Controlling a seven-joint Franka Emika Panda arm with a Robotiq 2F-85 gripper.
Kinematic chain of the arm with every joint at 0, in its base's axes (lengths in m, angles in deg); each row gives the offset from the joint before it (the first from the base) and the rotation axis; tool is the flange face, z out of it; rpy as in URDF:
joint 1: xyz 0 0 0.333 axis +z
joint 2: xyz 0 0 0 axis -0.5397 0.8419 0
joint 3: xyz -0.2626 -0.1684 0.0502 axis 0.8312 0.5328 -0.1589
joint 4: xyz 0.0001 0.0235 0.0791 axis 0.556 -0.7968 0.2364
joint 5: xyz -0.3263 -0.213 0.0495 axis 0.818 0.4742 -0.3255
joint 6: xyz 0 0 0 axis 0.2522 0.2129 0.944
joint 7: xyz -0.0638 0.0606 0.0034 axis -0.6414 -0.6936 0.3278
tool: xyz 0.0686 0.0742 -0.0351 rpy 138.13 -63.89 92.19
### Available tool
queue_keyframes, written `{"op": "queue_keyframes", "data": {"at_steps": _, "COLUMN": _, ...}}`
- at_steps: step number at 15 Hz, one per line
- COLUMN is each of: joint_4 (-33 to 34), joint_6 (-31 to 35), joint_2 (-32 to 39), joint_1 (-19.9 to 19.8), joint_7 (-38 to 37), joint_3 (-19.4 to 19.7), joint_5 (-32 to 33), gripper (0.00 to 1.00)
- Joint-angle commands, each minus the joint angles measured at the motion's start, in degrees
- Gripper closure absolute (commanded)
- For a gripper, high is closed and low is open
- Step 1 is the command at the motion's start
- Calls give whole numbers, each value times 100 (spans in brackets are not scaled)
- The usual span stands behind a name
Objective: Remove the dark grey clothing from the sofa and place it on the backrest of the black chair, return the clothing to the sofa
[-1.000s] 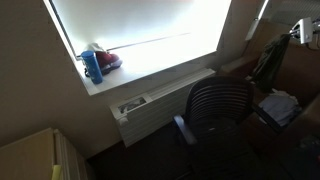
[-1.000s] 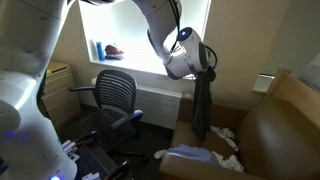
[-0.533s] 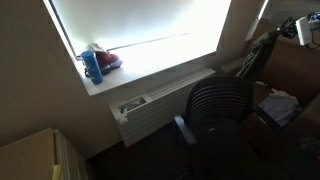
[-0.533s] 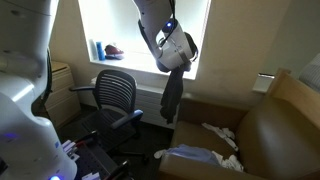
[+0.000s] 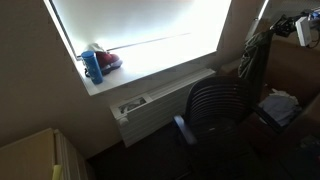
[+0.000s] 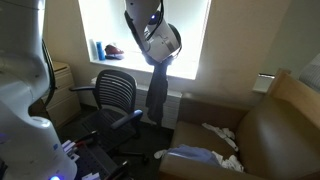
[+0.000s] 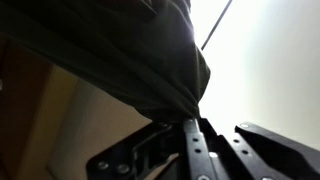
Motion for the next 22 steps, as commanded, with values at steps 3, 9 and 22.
{"op": "queue_keyframes", "data": {"at_steps": 3, "joint_4": 353, "joint_6": 33, "joint_2": 38, "joint_1": 195, "joint_7": 452, "joint_3": -211, "joint_5": -243, "gripper": 99}}
{"op": "queue_keyframes", "data": {"at_steps": 9, "joint_4": 836, "joint_6": 22, "joint_2": 61, "joint_1": 1737, "joint_7": 1580, "joint_3": -370, "joint_5": -530, "gripper": 99}}
{"op": "queue_keyframes", "data": {"at_steps": 22, "joint_4": -670, "joint_6": -142, "joint_2": 289, "joint_1": 973, "joint_7": 538, "joint_3": -2953, "joint_5": -183, "gripper": 99}}
